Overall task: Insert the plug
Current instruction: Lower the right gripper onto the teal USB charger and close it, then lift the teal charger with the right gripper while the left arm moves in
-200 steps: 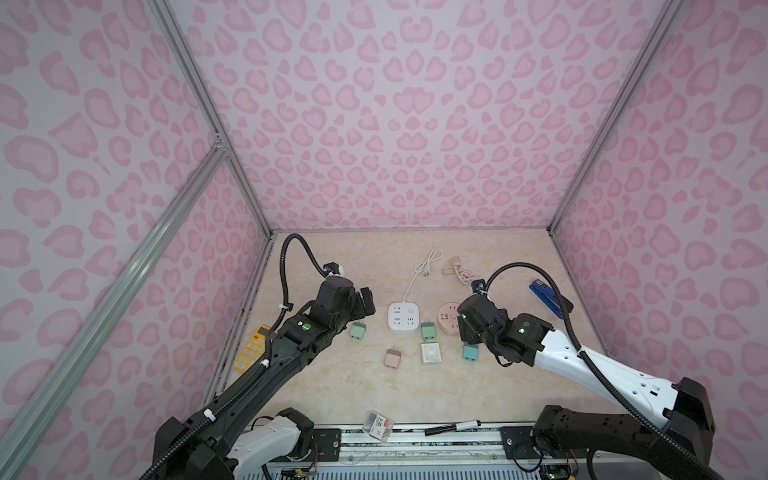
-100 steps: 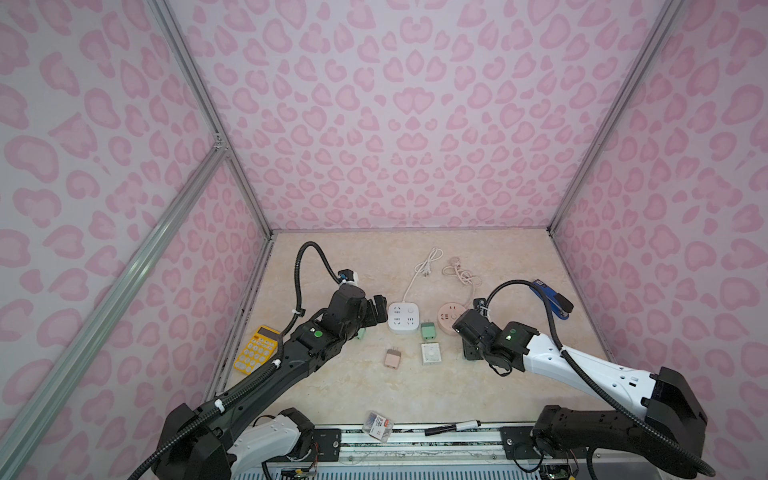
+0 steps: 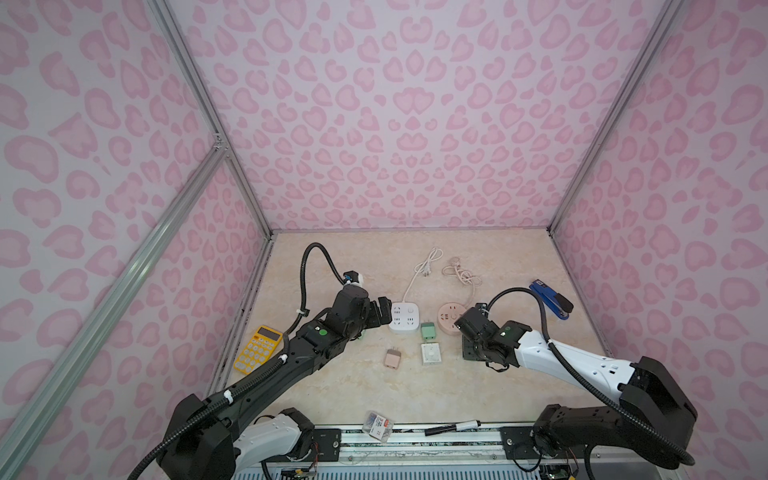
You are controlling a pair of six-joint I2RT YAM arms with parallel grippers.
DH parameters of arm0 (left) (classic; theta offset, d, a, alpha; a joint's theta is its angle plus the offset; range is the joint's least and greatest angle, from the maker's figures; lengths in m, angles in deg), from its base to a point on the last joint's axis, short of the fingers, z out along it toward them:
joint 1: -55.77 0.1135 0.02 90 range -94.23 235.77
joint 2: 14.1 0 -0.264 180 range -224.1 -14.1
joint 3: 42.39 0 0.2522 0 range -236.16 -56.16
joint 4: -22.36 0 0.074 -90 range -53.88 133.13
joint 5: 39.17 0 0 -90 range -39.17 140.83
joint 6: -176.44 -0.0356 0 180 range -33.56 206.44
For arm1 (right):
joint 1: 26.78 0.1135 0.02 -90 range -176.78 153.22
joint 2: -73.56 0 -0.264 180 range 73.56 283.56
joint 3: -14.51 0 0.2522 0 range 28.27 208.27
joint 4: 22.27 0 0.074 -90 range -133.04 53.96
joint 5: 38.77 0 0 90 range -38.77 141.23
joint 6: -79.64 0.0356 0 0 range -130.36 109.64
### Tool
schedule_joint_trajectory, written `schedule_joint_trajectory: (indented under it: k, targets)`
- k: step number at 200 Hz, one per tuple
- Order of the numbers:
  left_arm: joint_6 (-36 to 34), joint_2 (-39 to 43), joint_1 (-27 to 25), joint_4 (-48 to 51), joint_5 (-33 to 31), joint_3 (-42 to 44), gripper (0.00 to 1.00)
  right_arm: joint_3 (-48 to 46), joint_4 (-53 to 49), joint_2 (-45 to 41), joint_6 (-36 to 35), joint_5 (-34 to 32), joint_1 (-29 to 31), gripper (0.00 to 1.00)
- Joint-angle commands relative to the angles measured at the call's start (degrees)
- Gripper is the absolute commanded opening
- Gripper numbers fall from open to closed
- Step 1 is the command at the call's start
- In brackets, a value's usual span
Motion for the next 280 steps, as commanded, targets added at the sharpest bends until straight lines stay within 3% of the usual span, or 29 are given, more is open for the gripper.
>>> schedule_joint_trajectory:
  k: [1, 280]
  targets:
    - [0.5, -0.5, 0.0, -2.4, 0.3, 0.2, 0.99, 0.0, 1.2, 1.3, 0.2, 1.4, 0.0, 0.58]
    - [1.0, -5.4, 0.0, -4.3, 3.0, 0.8, 0.95, -2.9, 8.3, 8.8, -1.9, 4.0, -1.6, 0.4]
